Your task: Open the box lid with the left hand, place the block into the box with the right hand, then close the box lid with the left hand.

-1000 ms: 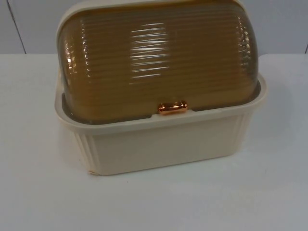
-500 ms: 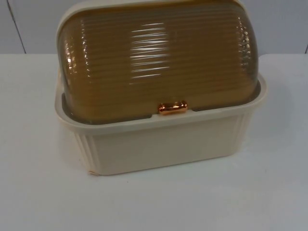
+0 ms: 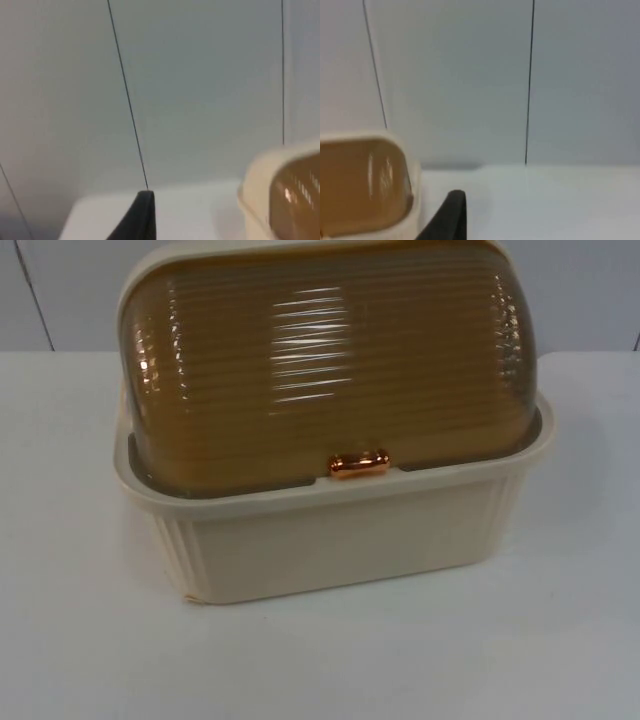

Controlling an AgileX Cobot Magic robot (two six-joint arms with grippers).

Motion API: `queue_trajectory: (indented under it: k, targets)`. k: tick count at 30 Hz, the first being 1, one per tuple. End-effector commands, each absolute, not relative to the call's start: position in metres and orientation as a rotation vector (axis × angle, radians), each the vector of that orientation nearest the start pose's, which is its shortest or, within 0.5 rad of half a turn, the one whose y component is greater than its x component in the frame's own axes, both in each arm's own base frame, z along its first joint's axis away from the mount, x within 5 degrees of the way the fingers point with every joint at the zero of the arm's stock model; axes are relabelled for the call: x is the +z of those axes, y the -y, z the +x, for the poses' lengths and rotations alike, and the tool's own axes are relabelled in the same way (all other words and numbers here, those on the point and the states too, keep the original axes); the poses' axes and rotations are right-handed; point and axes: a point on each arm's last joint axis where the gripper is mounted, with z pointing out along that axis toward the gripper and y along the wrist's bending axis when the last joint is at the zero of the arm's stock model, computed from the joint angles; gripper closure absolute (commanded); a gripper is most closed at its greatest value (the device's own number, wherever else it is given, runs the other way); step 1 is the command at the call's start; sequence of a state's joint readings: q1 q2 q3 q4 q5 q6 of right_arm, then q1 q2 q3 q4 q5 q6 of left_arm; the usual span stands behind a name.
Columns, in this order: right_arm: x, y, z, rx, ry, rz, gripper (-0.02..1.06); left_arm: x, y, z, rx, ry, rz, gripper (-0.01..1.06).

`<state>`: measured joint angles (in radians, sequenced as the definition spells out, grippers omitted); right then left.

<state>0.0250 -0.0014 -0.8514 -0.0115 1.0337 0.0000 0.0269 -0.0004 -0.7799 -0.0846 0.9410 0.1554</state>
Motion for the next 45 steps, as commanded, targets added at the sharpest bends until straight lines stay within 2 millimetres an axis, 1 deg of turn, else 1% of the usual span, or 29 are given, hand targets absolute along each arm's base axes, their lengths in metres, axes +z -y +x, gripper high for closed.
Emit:
queue_trajectory:
  k: [1, 3, 4, 9, 10, 11, 13, 15, 20, 45]
  targets:
    - [0.359, 0.003, -0.053, -0.001, -1.707, -0.005, 0.0, 0.349, 0.008, -0.039, 0.015, -1.704, 0.117, 0.03]
    - [0.346, 0.003, -0.043, -0.002, -1.763, -0.006, 0.0, 0.337, 0.008, -0.031, 0.005, -1.753, 0.119, 0.03]
    - [0.346, 0.003, -0.043, -0.002, -1.763, -0.006, 0.0, 0.337, 0.008, -0.031, 0.005, -1.753, 0.119, 0.03]
    - [0.312, 0.002, -0.021, -0.004, -1.91, -0.009, 0.0, 0.316, 0.006, -0.02, 0.024, -1.863, 0.122, 0.03]
    - [0.302, 0.002, -0.016, -0.005, -1.948, -0.009, 0.0, 0.305, 0.006, -0.016, 0.032, -1.919, 0.124, 0.03]
    - [0.302, 0.002, -0.016, -0.005, -1.948, -0.009, 0.0, 0.305, 0.006, -0.016, 0.032, -1.919, 0.124, 0.03]
    - [0.287, 0.002, -0.009, -0.006, -2.001, -0.01, 0.0, 0.29, 0.005, -0.009, 0.029, -1.981, 0.126, 0.03]
    - [0.281, 0.002, -0.008, -0.01, -2.04, -0.01, 0.0, 0.281, 0.005, -0.006, 0.024, -2.025, 0.128, 0.03]
    - [0.28, 0.002, -0.007, -0.007, -2.047, -0.012, 0.0, 0.275, 0.005, -0.005, 0.026, -2.061, 0.13, 0.03]
    - [0.28, 0.001, -0.007, 0.004, -2.047, -0.013, 0.0, 0.275, 0.005, -0.005, 0.023, -2.061, 0.128, 0.03]
